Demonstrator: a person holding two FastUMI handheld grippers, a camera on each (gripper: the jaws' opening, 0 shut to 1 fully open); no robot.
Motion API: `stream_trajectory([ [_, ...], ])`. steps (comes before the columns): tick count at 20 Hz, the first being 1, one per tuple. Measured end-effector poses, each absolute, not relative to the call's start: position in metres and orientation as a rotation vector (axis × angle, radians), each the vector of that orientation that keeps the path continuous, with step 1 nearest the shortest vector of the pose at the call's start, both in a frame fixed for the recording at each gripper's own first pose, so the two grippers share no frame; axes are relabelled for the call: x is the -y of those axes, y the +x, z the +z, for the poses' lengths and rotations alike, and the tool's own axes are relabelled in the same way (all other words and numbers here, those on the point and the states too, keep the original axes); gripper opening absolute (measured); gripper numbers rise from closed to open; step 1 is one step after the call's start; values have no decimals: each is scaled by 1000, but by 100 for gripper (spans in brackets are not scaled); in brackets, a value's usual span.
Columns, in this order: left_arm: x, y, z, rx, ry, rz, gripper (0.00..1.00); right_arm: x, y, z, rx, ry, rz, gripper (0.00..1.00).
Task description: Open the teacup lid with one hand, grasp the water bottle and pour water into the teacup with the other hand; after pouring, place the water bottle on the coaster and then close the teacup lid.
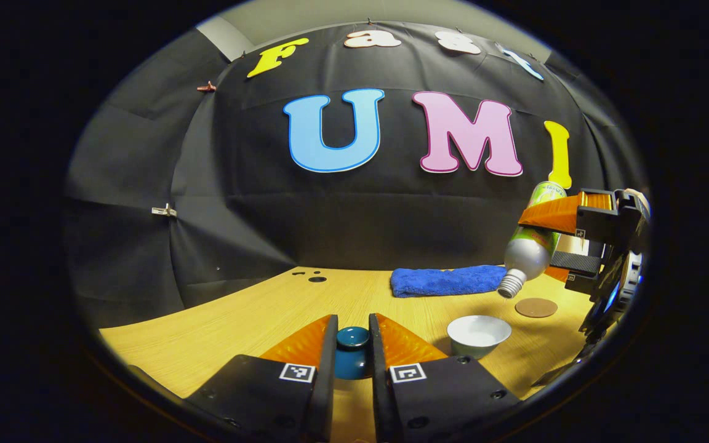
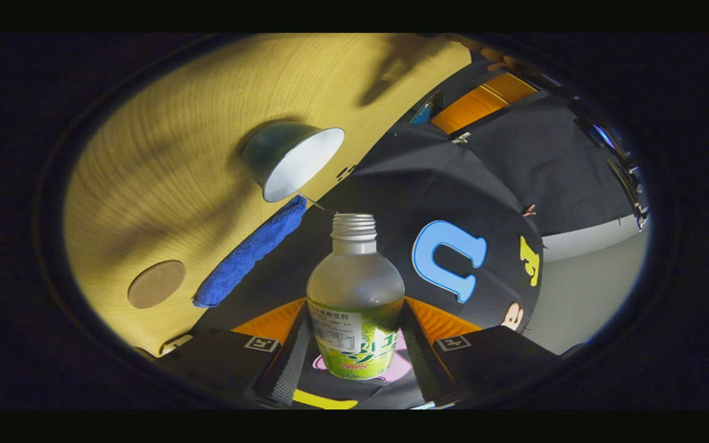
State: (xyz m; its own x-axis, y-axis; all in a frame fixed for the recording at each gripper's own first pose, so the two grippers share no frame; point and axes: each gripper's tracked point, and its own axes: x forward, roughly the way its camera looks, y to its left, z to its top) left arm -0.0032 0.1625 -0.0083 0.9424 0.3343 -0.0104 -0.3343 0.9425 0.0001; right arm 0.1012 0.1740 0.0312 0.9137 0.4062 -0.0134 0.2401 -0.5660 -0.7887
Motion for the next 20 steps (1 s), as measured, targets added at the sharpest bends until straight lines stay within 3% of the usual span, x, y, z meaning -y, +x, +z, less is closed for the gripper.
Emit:
stream_trajectory([
  [2, -162, -4, -8, -10, -2, 341, 30, -174, 101, 32, 456, -2198, 242, 73],
  [5, -162, -4, -8, -10, -1, 342, 30, -166, 104, 27, 398, -2148, 253, 80],
  [6, -163, -3, -8, -10, -1, 343, 30, -162, 103, 21, 356, -2095, 270, 77],
  [15, -162, -3, -8, -10, -1, 343, 30, -154, 97, -29, -28, -1352, 441, 78],
  [20, -163, -3, -8, -10, -1, 345, 30, -168, 94, -25, -224, -683, 490, 78],
])
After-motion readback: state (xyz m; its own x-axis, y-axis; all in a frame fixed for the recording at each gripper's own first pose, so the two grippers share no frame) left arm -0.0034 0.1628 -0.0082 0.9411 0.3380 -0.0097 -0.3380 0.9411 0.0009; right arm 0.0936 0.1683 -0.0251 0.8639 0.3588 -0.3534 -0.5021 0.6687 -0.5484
